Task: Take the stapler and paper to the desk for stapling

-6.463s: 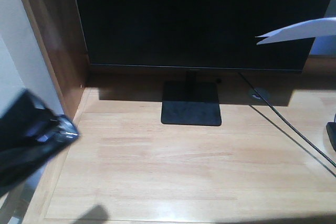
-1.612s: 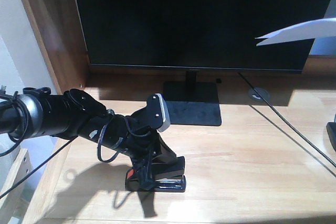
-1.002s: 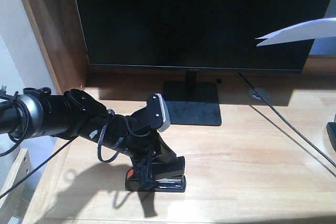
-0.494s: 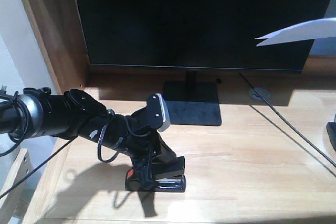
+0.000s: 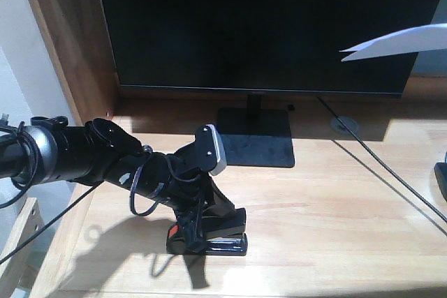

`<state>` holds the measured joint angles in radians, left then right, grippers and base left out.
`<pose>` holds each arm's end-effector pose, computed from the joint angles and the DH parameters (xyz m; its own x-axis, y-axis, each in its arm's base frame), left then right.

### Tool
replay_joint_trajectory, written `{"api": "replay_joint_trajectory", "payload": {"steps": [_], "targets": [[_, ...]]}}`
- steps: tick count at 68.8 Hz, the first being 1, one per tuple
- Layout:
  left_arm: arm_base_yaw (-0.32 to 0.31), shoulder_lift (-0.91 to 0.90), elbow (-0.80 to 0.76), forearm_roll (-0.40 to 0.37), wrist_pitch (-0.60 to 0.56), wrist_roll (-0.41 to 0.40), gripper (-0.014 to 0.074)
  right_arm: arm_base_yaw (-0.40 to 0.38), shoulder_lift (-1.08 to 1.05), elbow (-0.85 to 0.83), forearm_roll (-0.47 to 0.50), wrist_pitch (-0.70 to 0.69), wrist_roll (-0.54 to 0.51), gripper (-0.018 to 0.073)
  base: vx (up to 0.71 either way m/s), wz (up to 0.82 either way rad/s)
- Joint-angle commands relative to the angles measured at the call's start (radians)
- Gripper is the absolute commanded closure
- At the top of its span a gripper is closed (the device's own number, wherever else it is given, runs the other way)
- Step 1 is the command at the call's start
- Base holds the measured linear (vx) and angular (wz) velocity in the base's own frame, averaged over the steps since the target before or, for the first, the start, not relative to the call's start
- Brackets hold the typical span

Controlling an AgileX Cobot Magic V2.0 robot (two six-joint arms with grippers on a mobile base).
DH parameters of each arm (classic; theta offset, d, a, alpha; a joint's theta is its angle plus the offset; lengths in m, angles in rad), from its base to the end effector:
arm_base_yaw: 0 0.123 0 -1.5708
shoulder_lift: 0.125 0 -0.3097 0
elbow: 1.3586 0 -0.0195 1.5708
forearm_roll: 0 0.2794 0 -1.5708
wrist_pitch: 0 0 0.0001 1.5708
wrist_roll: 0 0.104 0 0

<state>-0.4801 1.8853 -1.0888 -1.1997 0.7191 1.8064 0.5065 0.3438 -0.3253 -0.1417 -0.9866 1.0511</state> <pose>0.3249 -0.2413 0.1663 -0.1447 0.6575 -0.7394 0.9858 0.1599 -0.0508 0.0400 0.0362 0.3911 -0.0131 0.9312 -0.3644 -0.9272 0.1252 0.3531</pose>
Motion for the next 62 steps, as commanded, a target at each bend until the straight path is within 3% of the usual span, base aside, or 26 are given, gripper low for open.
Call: {"api": "replay_joint_trajectory", "payload": {"steps": [1,16,38,50,62], "targets": [[-0.006,-0.044,-0.023,-0.049,0.022,0.001,0.0603,0.002,0.012,-0.03,-0.008,-0.007,-0.017,0.0569,0.0,0.0],[-0.006,-0.044,-0.023,-0.048,0.022,0.001,0.0603,0.002,0.031,-0.031,-0.033,0.061,-0.073,0.0569,0.0,0.0],[-0.006,-0.044,-0.023,-0.048,0.022,0.001,0.0603,0.002,0.221,-0.031,-0.023,-0.028,-0.15,0.0566,0.0,0.0],[-0.006,-0.044,-0.023,-0.048,0.022,0.001,0.0603,0.002,0.33,-0.031,0.066,-0.128,-0.199,0.0564,0.0,0.0],[-0.006,-0.044,-0.023,-0.048,0.022,0.001,0.0603,0.002,0.407,-0.031,0.159,-0.133,-0.247,0.0562,0.0,0.0]]}}
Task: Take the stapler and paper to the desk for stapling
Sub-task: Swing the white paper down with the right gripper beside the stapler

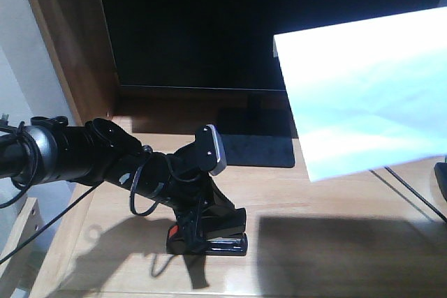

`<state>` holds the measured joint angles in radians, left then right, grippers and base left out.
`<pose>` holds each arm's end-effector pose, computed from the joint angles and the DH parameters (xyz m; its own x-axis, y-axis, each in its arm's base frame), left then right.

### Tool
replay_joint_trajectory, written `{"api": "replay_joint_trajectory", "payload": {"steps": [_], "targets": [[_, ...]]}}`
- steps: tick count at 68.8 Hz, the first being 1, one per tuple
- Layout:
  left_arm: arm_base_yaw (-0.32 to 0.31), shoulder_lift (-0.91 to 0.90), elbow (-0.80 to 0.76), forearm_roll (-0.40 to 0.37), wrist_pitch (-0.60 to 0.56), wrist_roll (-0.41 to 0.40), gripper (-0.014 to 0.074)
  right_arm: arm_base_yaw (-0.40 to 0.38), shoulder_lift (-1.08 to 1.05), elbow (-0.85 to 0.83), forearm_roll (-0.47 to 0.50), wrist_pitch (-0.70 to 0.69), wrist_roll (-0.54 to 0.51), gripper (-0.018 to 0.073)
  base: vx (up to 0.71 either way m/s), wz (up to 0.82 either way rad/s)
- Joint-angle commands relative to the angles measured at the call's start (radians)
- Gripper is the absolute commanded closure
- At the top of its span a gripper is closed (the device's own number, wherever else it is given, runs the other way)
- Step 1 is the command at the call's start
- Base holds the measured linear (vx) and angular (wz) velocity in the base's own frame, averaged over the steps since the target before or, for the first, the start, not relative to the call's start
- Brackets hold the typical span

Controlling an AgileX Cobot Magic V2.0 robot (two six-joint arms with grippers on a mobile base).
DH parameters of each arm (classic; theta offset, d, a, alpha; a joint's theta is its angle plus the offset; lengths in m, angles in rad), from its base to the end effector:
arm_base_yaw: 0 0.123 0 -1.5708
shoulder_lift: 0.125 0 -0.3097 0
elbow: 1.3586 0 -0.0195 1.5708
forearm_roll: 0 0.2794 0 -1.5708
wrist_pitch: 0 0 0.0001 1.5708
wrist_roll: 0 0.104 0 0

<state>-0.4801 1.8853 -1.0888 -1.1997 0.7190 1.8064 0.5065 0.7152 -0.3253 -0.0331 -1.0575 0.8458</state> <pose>0.3249 -0.2413 0.1663 -0.1447 0.6575 -0.7394 0.9858 0.1600 -0.0507 0.1224 0.0713 0.3601 0.0332 0.8616 -0.5065 -0.7816 0.3382 0.5241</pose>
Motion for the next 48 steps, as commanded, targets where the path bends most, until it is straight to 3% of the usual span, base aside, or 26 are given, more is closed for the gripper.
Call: {"api": "replay_joint_trajectory", "payload": {"steps": [1,17,37,48], "targets": [[-0.006,-0.044,-0.023,-0.048,0.022,0.001,0.0603,0.002,0.041,-0.031,0.058,-0.062,-0.042,0.0562,0.0,0.0],[-0.006,-0.044,-0.023,-0.048,0.022,0.001,0.0603,0.001,0.106,-0.031,0.165,-0.056,-0.046,0.0562,0.0,0.0],[-0.006,-0.044,-0.023,-0.048,0.022,0.001,0.0603,-0.002,0.155,-0.031,0.183,-0.061,-0.073,0.0561,0.0,0.0],[-0.006,-0.044,-0.023,-0.049,0.022,0.001,0.0603,-0.096,0.159,-0.031,0.15,-0.067,0.0,0.0561,0.0,0.0]]}}
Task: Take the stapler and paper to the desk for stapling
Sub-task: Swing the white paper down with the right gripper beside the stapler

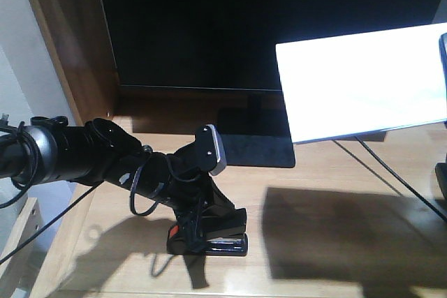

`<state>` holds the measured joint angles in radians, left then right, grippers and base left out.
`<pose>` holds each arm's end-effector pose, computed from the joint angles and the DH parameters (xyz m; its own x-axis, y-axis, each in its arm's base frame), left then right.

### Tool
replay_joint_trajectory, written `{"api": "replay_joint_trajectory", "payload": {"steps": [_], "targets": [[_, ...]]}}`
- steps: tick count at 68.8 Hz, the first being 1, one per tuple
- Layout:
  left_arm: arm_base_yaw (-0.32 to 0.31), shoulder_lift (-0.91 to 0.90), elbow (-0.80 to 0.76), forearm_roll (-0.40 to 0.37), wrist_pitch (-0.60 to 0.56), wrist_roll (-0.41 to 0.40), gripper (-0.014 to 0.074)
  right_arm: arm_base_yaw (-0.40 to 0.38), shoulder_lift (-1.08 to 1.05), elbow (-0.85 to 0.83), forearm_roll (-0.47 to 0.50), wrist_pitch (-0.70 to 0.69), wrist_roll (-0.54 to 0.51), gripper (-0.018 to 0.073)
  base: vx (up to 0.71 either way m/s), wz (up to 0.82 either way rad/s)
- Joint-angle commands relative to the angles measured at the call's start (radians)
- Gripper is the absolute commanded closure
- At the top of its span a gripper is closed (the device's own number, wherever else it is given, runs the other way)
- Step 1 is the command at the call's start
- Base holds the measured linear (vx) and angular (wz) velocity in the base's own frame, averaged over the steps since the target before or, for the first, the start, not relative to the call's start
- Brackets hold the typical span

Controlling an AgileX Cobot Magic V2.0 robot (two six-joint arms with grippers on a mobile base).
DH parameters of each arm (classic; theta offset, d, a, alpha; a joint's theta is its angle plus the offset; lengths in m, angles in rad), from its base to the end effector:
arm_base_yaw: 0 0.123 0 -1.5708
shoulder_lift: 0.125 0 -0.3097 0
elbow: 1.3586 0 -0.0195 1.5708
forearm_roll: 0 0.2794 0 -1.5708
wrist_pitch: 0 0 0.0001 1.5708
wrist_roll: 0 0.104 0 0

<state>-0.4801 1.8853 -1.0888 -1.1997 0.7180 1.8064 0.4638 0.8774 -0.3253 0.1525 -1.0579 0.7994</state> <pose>0.3250 -0.2412 0.1663 -0.1448 0.6577 -0.7393 0.9857 0.1607 -0.0501 0.1650 0.0671 0.3333 0.0535 0.8772 -0.4772 -0.6018 0.4096 0.6855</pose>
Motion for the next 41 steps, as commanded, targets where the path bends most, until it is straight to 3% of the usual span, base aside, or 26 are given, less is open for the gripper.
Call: {"api": "replay_joint_trajectory", "payload": {"steps": [1,15,29,41], "targets": [[-0.006,-0.044,-0.023,-0.049,0.023,0.001,0.0603,-0.075,-0.003,-0.031,-0.041,-0.069,0.063,0.0561,0.0,0.0],[-0.006,-0.044,-0.023,-0.049,0.023,0.001,0.0603,-0.318,-0.001,-0.031,-0.259,-0.084,0.388,0.0561,0.0,0.0],[-0.006,-0.044,-0.023,-0.049,0.023,0.001,0.0603,-0.604,0.007,-0.031,-0.666,-0.054,0.783,0.0561,0.0,0.0],[-0.006,-0.044,-0.023,-0.049,0.023,0.001,0.0603,-0.784,0.093,-0.031,-0.982,-0.17,1.079,0.0561,0.0,0.0]]}}
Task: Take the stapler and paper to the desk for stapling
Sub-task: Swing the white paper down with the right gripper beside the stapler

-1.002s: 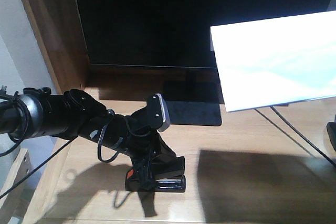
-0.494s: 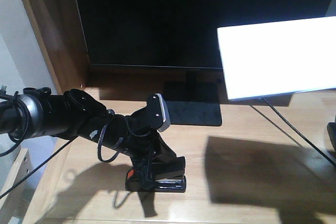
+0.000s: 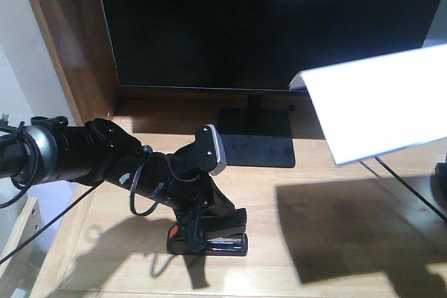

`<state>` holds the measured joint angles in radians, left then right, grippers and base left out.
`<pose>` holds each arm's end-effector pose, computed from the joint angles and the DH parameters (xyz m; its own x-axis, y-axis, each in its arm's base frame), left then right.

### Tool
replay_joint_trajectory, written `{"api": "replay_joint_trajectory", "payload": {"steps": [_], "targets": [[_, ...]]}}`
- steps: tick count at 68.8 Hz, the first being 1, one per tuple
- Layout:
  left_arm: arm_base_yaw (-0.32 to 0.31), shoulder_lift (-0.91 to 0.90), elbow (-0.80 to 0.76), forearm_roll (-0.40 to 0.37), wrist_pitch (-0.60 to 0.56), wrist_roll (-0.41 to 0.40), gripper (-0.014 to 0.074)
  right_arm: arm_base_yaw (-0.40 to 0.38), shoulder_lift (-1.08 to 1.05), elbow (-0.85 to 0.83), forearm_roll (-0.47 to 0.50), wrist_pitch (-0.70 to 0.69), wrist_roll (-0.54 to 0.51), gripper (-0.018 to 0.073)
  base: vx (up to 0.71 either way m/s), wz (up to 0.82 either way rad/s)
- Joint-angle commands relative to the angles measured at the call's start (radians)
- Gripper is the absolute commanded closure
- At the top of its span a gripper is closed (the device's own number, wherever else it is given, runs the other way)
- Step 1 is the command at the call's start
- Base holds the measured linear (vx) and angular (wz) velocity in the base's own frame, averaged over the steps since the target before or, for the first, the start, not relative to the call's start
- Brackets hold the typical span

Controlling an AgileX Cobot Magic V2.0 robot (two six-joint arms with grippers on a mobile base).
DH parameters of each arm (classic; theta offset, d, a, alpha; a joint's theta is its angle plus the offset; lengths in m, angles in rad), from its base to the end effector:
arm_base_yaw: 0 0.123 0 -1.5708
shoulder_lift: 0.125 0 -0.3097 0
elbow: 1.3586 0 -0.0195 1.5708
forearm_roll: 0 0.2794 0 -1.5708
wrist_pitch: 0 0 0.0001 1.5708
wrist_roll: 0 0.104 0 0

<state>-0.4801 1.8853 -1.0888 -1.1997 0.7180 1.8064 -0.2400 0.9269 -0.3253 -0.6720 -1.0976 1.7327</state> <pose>0.3250 -0.2412 0.1663 -0.1448 0.6577 -0.7393 0.9857 0.1607 -0.0501 0.1849 0.0141 0.3111 -0.1930 0.8895 -0.4143 -0.4901 0.2783 0.8260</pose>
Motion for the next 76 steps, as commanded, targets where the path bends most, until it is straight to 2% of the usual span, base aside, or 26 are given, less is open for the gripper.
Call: {"api": "replay_joint_trajectory", "payload": {"steps": [1,5,9,25,48,64,76], "targets": [[-0.006,-0.044,-0.023,-0.049,0.023,0.001,0.0603,-0.087,0.055,-0.031,-0.169,-0.14,0.152,0.0561,0.0,0.0],[-0.006,-0.044,-0.023,-0.049,0.023,0.001,0.0603,-0.139,0.107,-0.031,-0.26,-0.229,0.198,0.0561,0.0,0.0],[-0.006,-0.044,-0.023,-0.049,0.023,0.001,0.0603,-0.172,0.157,-0.036,-0.335,-0.25,0.238,0.0561,0.0,0.0],[-0.006,-0.044,-0.023,-0.049,0.023,0.001,0.0603,-0.185,0.318,-0.118,-0.642,-0.249,0.254,0.0561,0.0,0.0],[-0.006,-0.044,-0.023,-0.049,0.023,0.001,0.0603,-0.185,0.351,-0.146,-0.852,-0.249,0.255,0.0561,0.0,0.0],[-0.006,-0.044,-0.023,-0.049,0.023,0.001,0.0603,-0.185,0.351,-0.146,-1.012,-0.249,0.298,0.0561,0.0,0.0],[-0.006,-0.044,-0.023,-0.049,0.023,0.001,0.0603,-0.154,0.351,-0.146,-1.082,-0.249,0.308,0.0561,0.0,0.0]]}}
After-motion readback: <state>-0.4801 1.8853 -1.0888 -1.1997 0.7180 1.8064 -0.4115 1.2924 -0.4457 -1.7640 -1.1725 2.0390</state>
